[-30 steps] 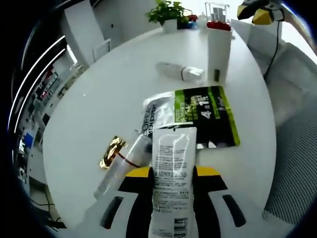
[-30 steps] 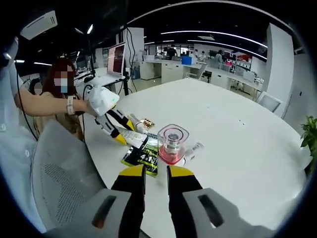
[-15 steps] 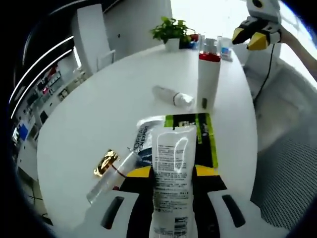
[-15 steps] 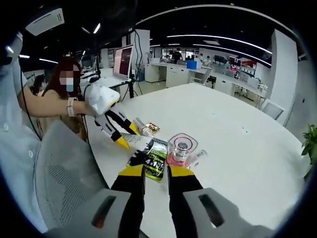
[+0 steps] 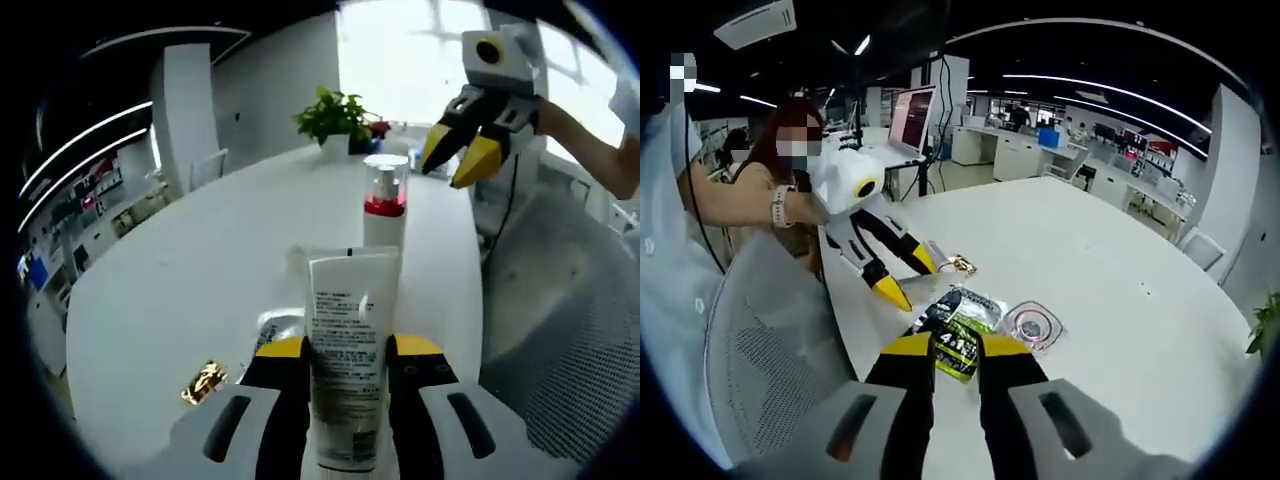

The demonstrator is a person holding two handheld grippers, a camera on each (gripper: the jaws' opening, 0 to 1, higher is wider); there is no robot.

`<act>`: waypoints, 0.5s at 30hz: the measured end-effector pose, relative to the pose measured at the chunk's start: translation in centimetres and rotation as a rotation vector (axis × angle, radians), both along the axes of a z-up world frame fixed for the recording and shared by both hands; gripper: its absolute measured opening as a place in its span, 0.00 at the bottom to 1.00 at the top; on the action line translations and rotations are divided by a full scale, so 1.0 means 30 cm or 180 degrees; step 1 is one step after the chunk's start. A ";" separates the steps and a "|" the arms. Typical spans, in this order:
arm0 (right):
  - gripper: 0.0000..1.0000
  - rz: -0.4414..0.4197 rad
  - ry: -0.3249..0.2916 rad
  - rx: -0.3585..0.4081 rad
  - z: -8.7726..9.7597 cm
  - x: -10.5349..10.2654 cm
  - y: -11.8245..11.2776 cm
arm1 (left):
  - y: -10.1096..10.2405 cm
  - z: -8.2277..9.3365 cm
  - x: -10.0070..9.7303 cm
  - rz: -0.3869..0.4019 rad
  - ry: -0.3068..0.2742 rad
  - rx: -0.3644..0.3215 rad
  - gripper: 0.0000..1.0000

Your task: Arrange the skincare products in the storage area until every visible bottle or jar stands upright without overlapping.

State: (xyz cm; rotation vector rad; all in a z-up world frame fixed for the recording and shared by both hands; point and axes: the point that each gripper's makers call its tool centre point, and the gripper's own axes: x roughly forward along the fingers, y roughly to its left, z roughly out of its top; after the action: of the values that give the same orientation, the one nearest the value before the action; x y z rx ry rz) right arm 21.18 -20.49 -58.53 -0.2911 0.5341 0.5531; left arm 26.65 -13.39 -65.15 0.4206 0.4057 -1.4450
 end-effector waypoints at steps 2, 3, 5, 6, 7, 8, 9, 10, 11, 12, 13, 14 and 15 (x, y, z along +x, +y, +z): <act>0.16 0.0043 0.0020 -0.0027 -0.005 0.001 0.011 | -0.007 0.018 -0.012 -0.0042 -0.0002 -0.0051 0.25; 0.16 0.0067 0.0025 -0.0033 -0.005 0.000 0.018 | -0.010 0.027 -0.015 -0.0045 -0.0007 -0.0078 0.25; 0.15 0.0127 0.0030 -0.0031 -0.006 0.002 0.034 | -0.019 0.045 -0.025 -0.0080 -0.0022 -0.0137 0.25; 0.15 0.0145 0.0039 -0.0033 -0.007 0.003 0.039 | -0.024 0.055 -0.031 -0.0092 -0.0005 -0.0164 0.25; 0.15 0.0164 0.0034 -0.0043 -0.007 0.009 0.046 | -0.027 0.060 -0.034 -0.0105 0.0002 -0.0179 0.25; 0.14 0.0181 0.0033 -0.0051 -0.006 0.012 0.050 | -0.032 0.067 -0.038 -0.0113 0.0002 -0.0213 0.25; 0.14 0.0202 0.0034 -0.0052 -0.005 0.015 0.058 | -0.038 0.076 -0.046 -0.0139 0.0008 -0.0252 0.25; 0.14 0.0215 0.0029 -0.0046 -0.002 0.018 0.063 | -0.040 0.081 -0.051 -0.0153 0.0013 -0.0270 0.25; 0.13 0.0235 0.0021 -0.0040 0.002 0.021 0.071 | -0.044 0.088 -0.054 -0.0162 0.0021 -0.0293 0.25; 0.13 0.0249 0.0024 -0.0040 0.004 0.023 0.075 | -0.049 0.094 -0.061 -0.0188 0.0031 -0.0318 0.25; 0.12 0.0272 0.0016 -0.0048 0.008 0.027 0.080 | -0.051 0.096 -0.065 -0.0199 0.0038 -0.0321 0.25; 0.12 0.0285 0.0012 -0.0051 0.010 0.030 0.084 | -0.055 0.096 -0.074 -0.0231 0.0032 -0.0323 0.25; 0.12 0.0311 0.0008 -0.0053 0.014 0.032 0.091 | -0.059 0.096 -0.082 -0.0245 0.0027 -0.0329 0.25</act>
State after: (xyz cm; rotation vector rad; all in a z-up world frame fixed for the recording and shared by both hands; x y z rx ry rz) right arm 22.12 -17.75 -58.11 -0.3337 0.5292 0.6441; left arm 24.20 -15.18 -62.26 0.3501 0.3230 -1.5358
